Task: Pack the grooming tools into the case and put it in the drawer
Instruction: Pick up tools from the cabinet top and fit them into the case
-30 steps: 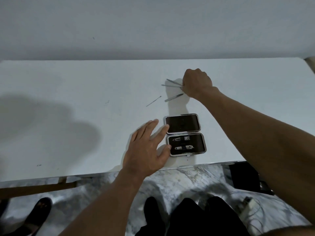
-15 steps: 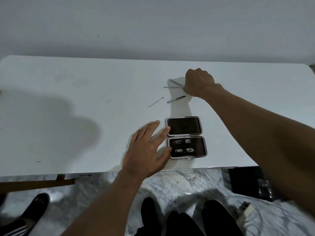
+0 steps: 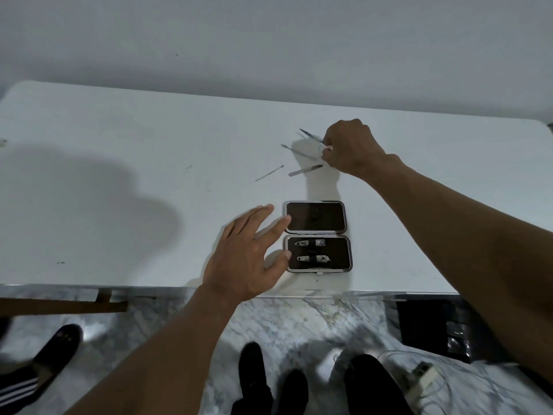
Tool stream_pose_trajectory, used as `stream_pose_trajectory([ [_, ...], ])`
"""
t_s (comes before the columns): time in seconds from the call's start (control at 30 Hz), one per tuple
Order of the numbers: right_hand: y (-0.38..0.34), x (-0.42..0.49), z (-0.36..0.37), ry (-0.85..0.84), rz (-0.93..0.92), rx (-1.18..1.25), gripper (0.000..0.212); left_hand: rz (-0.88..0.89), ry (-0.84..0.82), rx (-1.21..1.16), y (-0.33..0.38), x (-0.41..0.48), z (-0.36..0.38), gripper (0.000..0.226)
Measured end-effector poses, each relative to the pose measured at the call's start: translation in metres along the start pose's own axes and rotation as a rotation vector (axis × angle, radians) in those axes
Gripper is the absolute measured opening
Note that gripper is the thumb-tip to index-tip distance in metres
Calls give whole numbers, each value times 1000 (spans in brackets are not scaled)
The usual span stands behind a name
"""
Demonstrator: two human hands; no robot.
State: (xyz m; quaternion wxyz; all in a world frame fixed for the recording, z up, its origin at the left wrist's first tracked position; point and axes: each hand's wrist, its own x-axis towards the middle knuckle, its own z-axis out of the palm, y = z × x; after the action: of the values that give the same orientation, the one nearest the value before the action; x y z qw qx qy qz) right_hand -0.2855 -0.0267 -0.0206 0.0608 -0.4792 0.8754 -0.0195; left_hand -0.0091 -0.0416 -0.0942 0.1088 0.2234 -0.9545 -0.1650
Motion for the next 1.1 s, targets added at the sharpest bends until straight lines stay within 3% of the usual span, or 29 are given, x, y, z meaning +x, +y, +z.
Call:
stream_pose_trajectory([
  [0.37, 1, -37, -5, 213, -4, 157, 19, 6, 8, -25, -1, -1, 0, 58],
  [0.77, 27, -136, -6, 64, -133, 109, 14, 3, -12, 5, -3, -2, 4, 61],
  [1.1, 26, -174, -2, 9, -87, 22, 15, -18, -20, 16, -1, -2, 5, 60],
])
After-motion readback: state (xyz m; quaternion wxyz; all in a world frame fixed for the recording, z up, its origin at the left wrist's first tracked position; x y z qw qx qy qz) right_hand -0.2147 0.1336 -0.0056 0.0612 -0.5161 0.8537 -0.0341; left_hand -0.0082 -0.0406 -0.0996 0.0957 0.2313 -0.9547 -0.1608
